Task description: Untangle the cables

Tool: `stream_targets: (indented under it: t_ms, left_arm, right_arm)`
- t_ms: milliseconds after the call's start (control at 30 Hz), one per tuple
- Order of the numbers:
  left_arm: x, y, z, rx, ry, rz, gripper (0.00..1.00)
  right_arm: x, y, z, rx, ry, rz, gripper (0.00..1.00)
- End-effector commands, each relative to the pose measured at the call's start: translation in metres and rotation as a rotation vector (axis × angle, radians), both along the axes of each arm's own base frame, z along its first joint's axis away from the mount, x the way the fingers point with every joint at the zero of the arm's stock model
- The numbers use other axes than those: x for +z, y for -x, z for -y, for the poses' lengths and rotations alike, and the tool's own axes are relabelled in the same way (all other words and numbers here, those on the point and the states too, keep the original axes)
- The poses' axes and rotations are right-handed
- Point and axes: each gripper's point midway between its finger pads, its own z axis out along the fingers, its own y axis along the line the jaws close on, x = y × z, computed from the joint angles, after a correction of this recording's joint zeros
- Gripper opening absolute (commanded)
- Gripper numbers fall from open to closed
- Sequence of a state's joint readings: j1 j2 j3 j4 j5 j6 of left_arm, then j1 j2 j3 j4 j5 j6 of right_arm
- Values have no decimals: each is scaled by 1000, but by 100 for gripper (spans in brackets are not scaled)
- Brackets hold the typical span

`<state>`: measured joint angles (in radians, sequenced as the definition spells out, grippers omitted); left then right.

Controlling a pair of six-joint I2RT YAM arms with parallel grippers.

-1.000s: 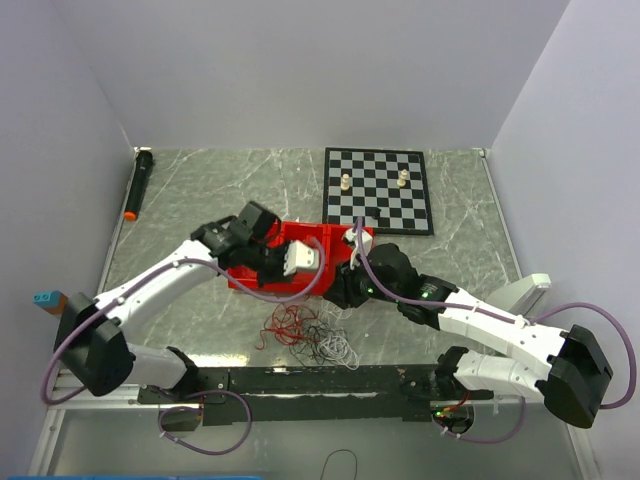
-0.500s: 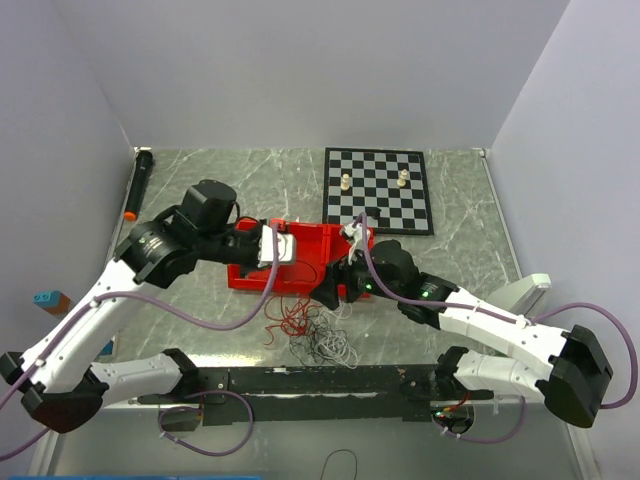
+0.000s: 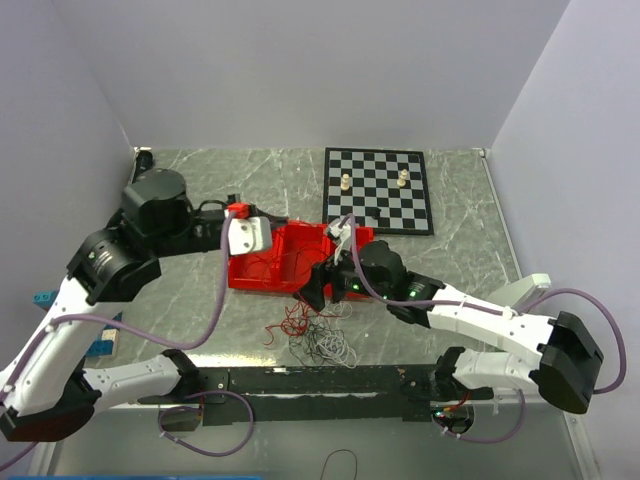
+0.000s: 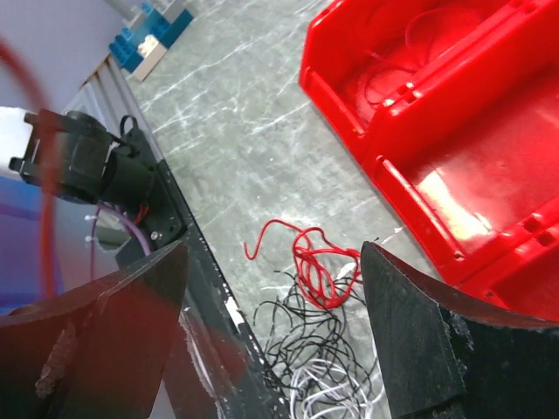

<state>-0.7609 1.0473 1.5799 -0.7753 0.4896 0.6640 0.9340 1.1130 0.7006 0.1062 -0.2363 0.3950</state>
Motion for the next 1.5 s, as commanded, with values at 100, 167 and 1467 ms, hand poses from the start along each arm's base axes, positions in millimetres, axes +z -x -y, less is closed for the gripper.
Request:
stream_targets:
  t_ms: [100,167,1467]
  left_arm:
    - [89,-1,-9,63,257,188,1]
    - [100,-4,-13,91,297,222,1]
    - [-56,-99,-112,969,335,-2,1]
  right_arm:
    - [0,9,-24,82,-53,-13,86]
    - [-5,8,-25,77,-40,-25,85]
    - [-35,-55,153,-915,235,-35,76]
